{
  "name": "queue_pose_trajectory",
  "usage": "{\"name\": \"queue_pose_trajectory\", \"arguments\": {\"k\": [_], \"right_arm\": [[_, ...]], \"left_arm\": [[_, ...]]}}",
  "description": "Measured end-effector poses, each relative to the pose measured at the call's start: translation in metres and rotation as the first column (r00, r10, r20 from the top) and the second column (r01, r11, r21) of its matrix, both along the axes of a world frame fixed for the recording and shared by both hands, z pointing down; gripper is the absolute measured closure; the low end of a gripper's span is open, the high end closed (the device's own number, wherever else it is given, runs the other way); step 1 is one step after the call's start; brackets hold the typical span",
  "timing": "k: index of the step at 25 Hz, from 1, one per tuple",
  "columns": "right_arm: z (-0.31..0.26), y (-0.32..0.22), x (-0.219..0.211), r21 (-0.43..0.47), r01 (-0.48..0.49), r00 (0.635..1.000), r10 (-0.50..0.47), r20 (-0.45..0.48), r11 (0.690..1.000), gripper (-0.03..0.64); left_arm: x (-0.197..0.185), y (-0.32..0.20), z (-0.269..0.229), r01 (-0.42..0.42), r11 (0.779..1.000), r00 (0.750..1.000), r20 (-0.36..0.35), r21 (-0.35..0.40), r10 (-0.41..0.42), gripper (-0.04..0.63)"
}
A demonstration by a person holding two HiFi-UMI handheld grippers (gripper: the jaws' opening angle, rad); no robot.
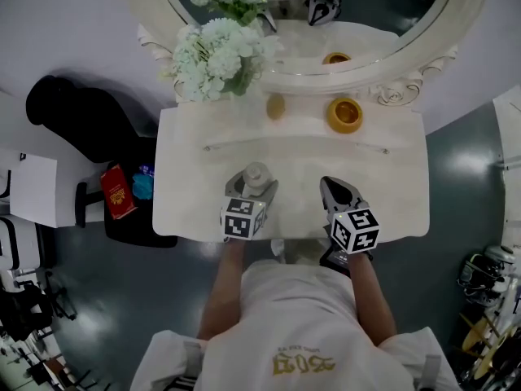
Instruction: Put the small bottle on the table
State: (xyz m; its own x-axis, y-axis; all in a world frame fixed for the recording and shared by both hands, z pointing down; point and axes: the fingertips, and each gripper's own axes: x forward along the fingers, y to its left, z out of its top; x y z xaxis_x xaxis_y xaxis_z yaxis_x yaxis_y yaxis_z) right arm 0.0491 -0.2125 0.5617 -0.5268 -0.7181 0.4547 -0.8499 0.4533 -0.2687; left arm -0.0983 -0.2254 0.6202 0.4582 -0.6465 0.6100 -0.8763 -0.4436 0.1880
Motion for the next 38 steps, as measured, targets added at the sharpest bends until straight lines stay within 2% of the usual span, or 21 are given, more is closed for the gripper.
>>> {"name": "queue_pose_trajectory", "arguments": {"k": [5,16,27,34,38], "right_arm": [[0.01,-0.001,-0.001,-0.023,0.02,1.0,-0.02,0.001,1.0,0.603],[0.03,-0.001,0.004,-0.07,0.041,0.999,-0.042,-0.016,0.997,0.603],[0.04,-0.003,0.009,-0.091,0.038,0.999,-0.04,-0.014,0.995,0.603],[0.04,-0.003,0.008,-0.094,0.042,0.999,-0.044,-0.014,0.995,0.603],[0.04,-0.003,0.007,-0.089,0.043,0.999,-0.044,-0.013,0.995,0.603]], "left_arm": [[0.002,0.004,0.024,-0.015,0.999,0.999,0.048,-0.034,0.016,0.253],[0.008,0.002,0.049,-0.025,0.997,0.995,0.099,-0.073,0.032,0.253],[0.014,-0.005,0.055,-0.033,0.998,0.992,0.123,-0.058,0.04,0.253],[0.016,0.002,0.064,-0.084,0.995,0.971,0.221,-0.055,0.095,0.253],[0.015,0.001,0.065,-0.091,0.995,0.968,0.231,-0.048,0.1,0.253]]}}
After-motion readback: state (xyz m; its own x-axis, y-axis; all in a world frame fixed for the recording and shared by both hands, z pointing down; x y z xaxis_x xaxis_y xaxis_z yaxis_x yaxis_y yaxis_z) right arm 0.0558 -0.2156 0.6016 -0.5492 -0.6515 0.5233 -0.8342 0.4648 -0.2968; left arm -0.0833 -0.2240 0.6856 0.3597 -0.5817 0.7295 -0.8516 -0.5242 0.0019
